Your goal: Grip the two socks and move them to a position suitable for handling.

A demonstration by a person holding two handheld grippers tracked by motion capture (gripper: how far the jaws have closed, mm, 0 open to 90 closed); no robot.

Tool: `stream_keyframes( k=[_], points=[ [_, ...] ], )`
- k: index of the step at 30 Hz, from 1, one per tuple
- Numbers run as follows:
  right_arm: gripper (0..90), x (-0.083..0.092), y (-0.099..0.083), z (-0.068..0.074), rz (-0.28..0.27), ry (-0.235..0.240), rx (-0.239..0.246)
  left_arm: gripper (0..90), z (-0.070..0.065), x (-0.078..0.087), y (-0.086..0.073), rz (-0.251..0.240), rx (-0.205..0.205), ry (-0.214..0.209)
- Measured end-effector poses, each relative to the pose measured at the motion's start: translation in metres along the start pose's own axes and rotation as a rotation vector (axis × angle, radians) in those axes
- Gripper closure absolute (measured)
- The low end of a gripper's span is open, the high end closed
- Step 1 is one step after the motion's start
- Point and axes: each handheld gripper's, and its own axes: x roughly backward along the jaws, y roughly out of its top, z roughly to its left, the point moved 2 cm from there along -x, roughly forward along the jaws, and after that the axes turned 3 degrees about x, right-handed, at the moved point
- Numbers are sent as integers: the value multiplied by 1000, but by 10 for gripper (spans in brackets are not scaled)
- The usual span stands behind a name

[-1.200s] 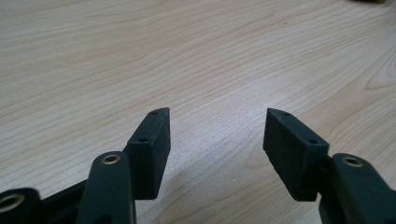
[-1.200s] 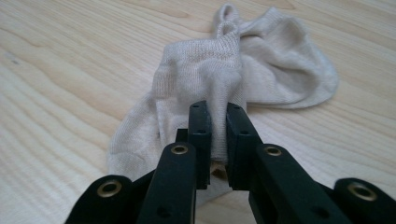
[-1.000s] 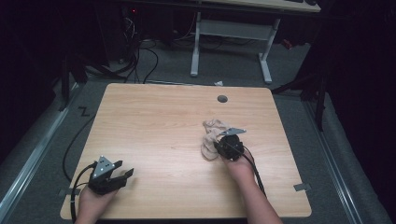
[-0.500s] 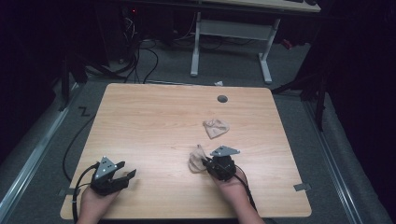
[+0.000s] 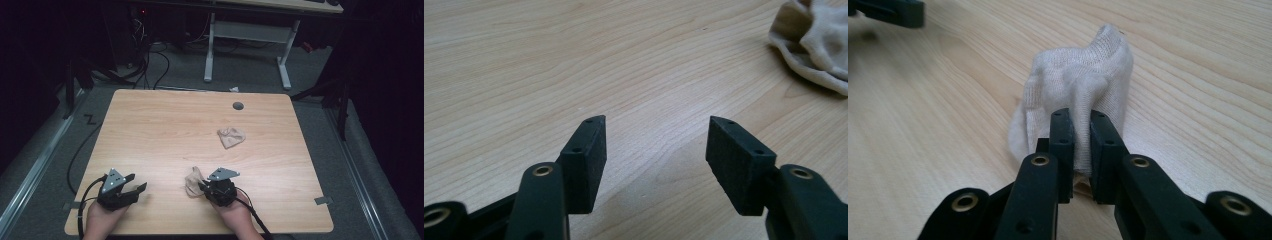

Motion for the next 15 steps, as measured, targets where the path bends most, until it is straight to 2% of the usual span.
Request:
stream_keyframes(
  k=[6, 10, 11, 13, 15],
  points=[
    [780, -3, -2, -5, 23, -44, -14, 424, -9, -3, 2, 5, -19, -23],
    [653, -3, -3, -10, 37, -49, -21, 429, -17, -7, 2, 10, -35, -36],
    [598, 2, 0, -10, 14, -78, -10, 429, -19, -8, 2, 18, -50, -37],
    [581, 4, 1, -10, 2, -91, -4, 429, -19, -8, 2, 25, -52, -39],
    [584, 12, 7, -6, -42, -86, 19, 429, -19, -8, 2, 25, -50, -42]
  ],
)
